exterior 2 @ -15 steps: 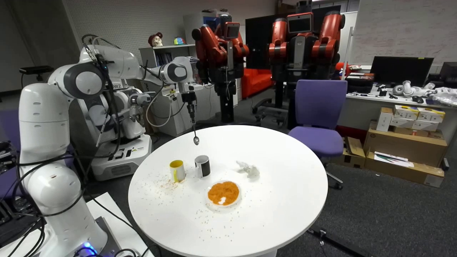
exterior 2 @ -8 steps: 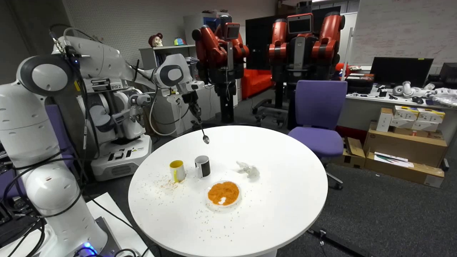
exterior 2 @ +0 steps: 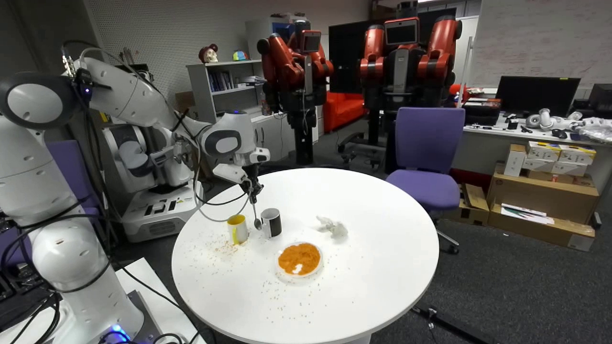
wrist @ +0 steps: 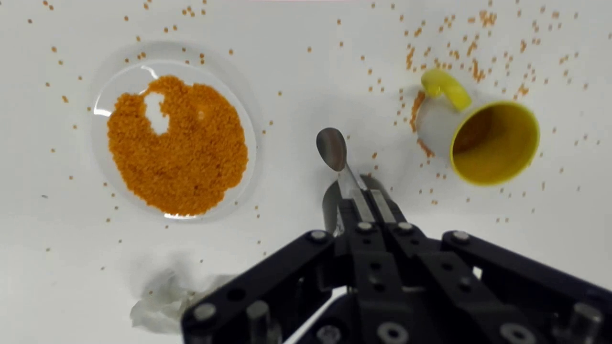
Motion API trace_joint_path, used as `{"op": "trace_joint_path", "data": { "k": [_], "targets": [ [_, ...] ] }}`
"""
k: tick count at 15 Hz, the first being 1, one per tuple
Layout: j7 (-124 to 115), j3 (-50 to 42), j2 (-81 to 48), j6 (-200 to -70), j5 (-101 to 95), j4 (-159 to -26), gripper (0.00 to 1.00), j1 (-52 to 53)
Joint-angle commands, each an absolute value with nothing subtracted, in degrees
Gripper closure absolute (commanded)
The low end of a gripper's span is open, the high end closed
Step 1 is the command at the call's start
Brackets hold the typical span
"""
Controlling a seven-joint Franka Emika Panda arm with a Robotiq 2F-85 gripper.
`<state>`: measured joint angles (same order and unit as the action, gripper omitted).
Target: Use the spoon to take some of the contents of the bowl and place in the cup
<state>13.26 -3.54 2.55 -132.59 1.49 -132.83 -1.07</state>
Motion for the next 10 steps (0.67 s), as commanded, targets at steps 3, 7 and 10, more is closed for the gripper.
{"op": "trace_joint_path", "data": {
  "k": [3, 7, 10],
  "targets": [
    [20.51, -3.62, 7.54, -118.55, -9.11, -136.54, 0.99, -2.43],
    [20.28, -2.86, 5.46, -108.63, -20.73, -132.42, 0.99, -1.96],
    [19.9, -2.44, 2.6, -103.95, -28.97, -129.68, 0.99, -1.71]
  ]
}}
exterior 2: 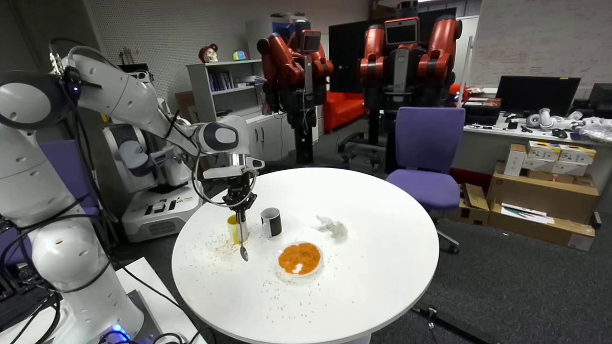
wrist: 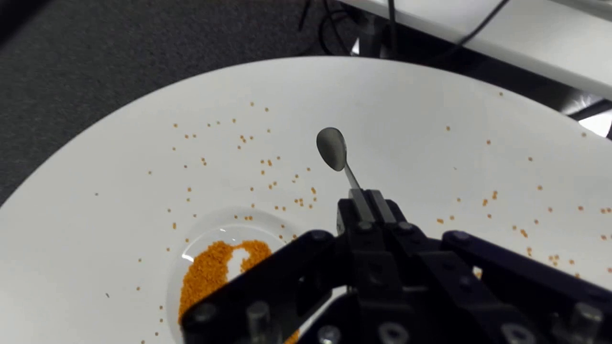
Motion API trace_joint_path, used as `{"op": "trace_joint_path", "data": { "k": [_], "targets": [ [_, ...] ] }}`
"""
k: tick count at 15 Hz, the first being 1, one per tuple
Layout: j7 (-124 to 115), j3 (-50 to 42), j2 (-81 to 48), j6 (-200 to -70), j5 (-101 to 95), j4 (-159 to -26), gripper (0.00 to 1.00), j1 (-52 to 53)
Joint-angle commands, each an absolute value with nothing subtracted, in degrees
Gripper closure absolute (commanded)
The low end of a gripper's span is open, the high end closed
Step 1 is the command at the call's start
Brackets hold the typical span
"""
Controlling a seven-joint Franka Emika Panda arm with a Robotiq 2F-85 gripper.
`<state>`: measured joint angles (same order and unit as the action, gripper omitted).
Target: Use the spoon to take some of the contents of the bowl and place in the cup
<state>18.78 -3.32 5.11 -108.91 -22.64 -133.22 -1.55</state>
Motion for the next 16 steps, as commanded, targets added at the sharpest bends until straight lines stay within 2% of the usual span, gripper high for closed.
{"op": "trace_joint_path", "data": {
  "k": [1, 6, 8, 16],
  "targets": [
    [19.84, -2.34, 1.48, -102.83, -31.68, -128.83, 0.99, -1.68],
    [11.09, -1.23, -3.71, -100.96, -44.69, -124.04, 0.99, -0.44],
    [12.53, -1.61, -3.01, -104.35, -42.21, -126.16, 0.97, -1.26],
    [10.34, -0.35, -4.68, -102.82, -41.51, -123.92, 0.99, -0.14]
  ]
}}
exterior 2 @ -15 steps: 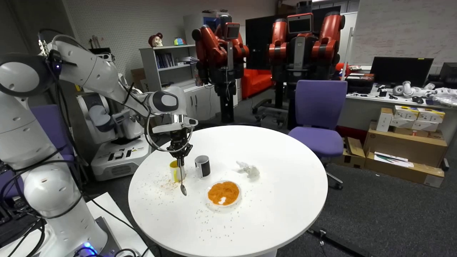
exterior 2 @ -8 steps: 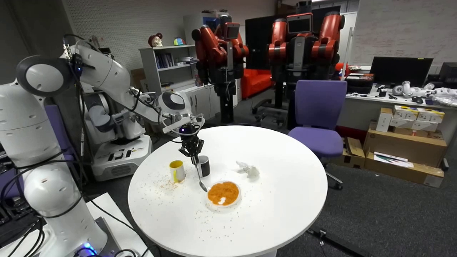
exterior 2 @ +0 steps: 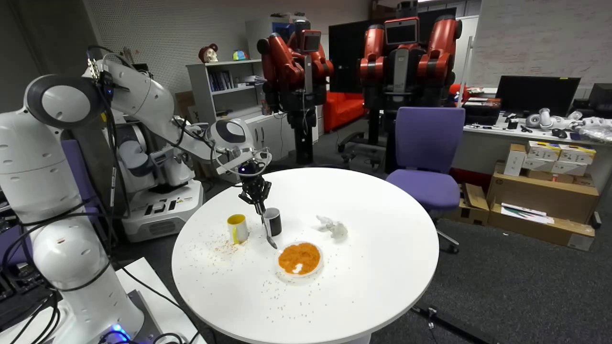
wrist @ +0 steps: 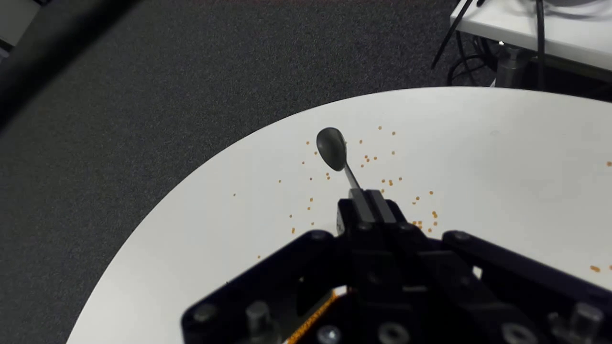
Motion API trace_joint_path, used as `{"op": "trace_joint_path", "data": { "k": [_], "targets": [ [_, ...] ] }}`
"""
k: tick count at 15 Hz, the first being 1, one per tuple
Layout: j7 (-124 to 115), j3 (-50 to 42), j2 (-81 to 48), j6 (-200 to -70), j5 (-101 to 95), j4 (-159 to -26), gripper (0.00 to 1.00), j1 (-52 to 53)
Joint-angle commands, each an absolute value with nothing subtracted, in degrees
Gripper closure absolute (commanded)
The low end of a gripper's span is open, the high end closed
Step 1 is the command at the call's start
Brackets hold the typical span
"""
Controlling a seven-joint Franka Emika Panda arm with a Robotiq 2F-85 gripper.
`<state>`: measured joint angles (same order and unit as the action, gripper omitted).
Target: Use the spoon to take some of the contents of the bowl and place in the cup
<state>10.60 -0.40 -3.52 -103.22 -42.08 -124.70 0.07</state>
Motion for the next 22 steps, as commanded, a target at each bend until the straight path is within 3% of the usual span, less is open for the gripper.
{"op": "trace_joint_path", "data": {
  "k": [1, 13, 22],
  "targets": [
    [10.31, -0.45, -5.66, -102.83, -40.94, -123.47, 0.99, -0.26],
    [-8.75, -1.72, -26.24, -99.07, -38.6, -108.27, 0.99, 1.15],
    [-19.07, -2.67, -32.64, -99.25, -33.54, -101.03, 0.99, 3.09]
  ]
}}
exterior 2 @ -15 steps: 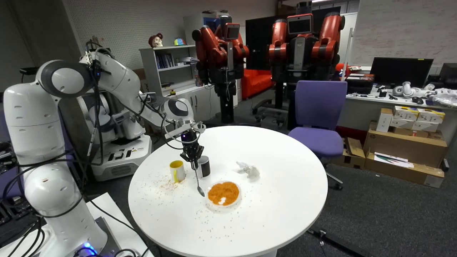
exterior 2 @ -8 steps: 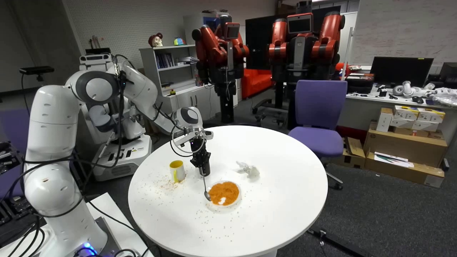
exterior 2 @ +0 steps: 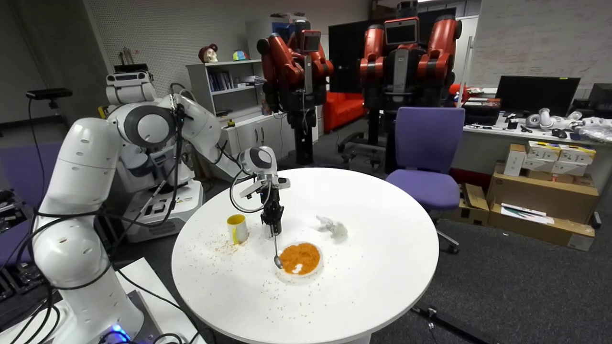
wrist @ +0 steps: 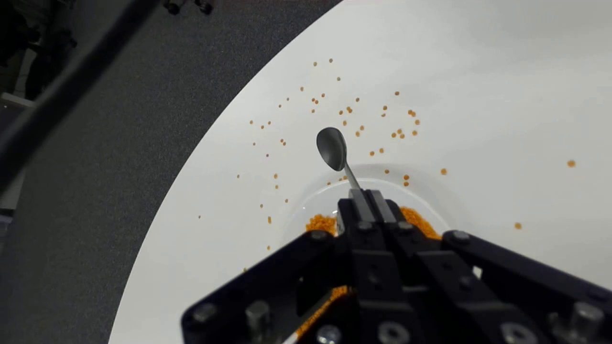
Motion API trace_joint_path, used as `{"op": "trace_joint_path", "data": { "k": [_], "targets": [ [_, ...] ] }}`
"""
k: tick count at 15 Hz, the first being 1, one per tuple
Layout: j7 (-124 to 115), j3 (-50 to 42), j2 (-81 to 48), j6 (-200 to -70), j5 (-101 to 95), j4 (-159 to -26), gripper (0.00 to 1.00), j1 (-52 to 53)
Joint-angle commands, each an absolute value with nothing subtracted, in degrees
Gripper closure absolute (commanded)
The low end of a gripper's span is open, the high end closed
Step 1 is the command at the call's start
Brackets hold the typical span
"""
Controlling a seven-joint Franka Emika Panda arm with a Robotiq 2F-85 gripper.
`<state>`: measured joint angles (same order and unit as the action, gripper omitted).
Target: Use the spoon to take some of the contents of the bowl and place in the cup
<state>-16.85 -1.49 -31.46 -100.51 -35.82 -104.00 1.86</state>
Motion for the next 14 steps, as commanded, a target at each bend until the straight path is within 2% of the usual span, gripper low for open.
{"op": "trace_joint_path", "data": {
  "k": [1, 14],
  "targets": [
    [-19.57, -2.84, -32.86, -99.08, -33.1, -100.57, 0.99, 3.37],
    [-17.07, -3.86, -38.41, -103.24, -27.59, -93.31, 0.99, 3.26]
  ]
}}
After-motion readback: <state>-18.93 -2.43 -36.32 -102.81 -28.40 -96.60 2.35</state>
